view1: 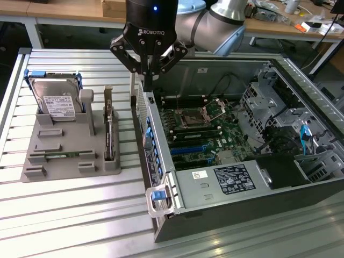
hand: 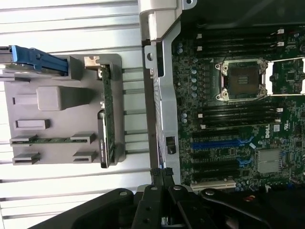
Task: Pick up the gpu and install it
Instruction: 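Reach for the gpu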
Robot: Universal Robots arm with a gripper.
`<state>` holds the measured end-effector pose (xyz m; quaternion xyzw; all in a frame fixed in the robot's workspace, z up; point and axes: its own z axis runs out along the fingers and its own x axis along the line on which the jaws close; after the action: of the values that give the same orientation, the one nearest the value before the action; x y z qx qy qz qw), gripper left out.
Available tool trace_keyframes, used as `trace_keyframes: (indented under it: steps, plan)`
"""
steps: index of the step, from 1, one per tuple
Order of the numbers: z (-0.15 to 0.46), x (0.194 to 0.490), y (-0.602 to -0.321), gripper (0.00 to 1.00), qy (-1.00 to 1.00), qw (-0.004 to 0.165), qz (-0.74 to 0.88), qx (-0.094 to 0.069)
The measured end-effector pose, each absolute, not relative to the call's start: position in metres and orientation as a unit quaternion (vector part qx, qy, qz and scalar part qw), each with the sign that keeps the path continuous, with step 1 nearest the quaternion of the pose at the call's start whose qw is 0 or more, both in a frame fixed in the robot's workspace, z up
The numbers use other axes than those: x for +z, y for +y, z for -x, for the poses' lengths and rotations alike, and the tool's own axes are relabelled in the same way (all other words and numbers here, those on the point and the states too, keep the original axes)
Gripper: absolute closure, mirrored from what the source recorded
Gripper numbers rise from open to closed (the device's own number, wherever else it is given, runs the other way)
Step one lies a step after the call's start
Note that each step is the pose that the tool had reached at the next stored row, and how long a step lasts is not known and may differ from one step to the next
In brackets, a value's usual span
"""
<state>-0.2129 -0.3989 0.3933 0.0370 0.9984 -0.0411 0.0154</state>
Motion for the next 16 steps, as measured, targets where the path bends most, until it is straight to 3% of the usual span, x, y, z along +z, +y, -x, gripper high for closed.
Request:
trace_keyframes:
  steps: [16]
  plan:
    - [0.239, 0.393, -0.399, 0.89, 0.998, 0.016, -0.037, -0.048]
